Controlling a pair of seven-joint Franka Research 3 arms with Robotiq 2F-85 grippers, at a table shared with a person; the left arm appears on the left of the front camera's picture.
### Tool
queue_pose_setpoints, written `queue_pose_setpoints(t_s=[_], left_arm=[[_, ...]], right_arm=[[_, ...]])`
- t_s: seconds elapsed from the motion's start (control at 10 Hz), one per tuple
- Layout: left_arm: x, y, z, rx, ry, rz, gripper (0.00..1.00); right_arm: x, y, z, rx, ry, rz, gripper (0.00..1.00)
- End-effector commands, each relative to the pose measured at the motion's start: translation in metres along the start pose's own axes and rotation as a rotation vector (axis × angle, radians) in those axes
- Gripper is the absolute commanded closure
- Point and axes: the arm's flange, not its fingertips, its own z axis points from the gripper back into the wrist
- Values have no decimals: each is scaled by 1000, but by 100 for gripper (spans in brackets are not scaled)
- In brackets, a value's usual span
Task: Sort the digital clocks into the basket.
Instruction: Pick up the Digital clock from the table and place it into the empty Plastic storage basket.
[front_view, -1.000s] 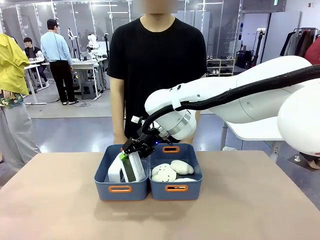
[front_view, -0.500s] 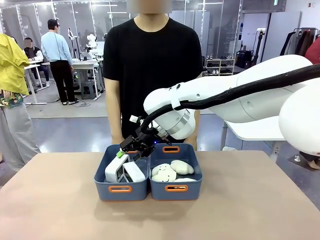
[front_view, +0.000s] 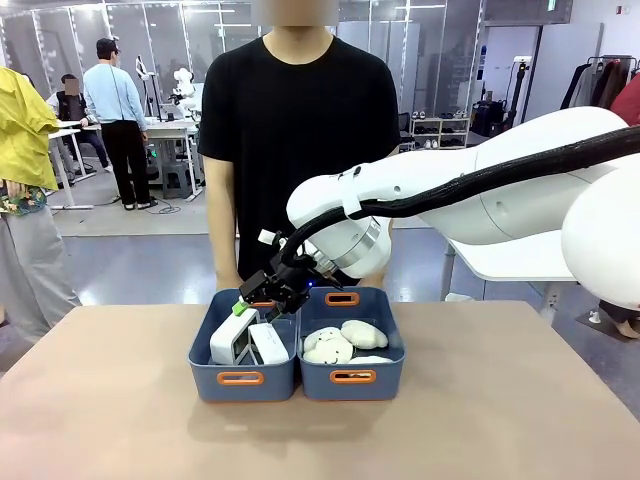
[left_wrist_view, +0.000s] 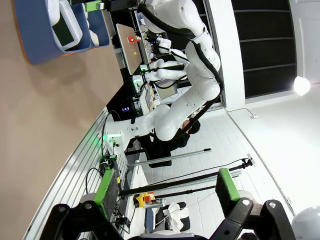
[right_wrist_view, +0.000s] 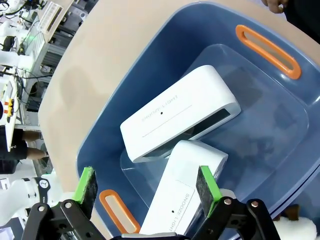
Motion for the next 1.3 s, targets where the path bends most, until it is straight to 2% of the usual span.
queue_pose_setpoints(t_s=[0.0, 0.6, 0.7, 0.9, 1.1, 1.2], left_arm=[[3, -2, 1, 17, 0, 14, 0], [3, -2, 1, 17, 0, 14, 0], [3, -2, 1, 17, 0, 14, 0], [3, -2, 1, 17, 0, 14, 0], [3, -2, 1, 17, 0, 14, 0], [3, -2, 1, 17, 0, 14, 0]], right_arm=[[2, 0, 1, -2, -4, -2, 0], [1, 0, 1, 0, -2, 1, 0], [-9, 15, 23, -31, 58, -48, 0], [-37, 32, 65, 58, 47, -95, 0], [-76, 35, 109, 208, -37, -101, 0], [-99, 25, 137, 278, -91, -133, 0]])
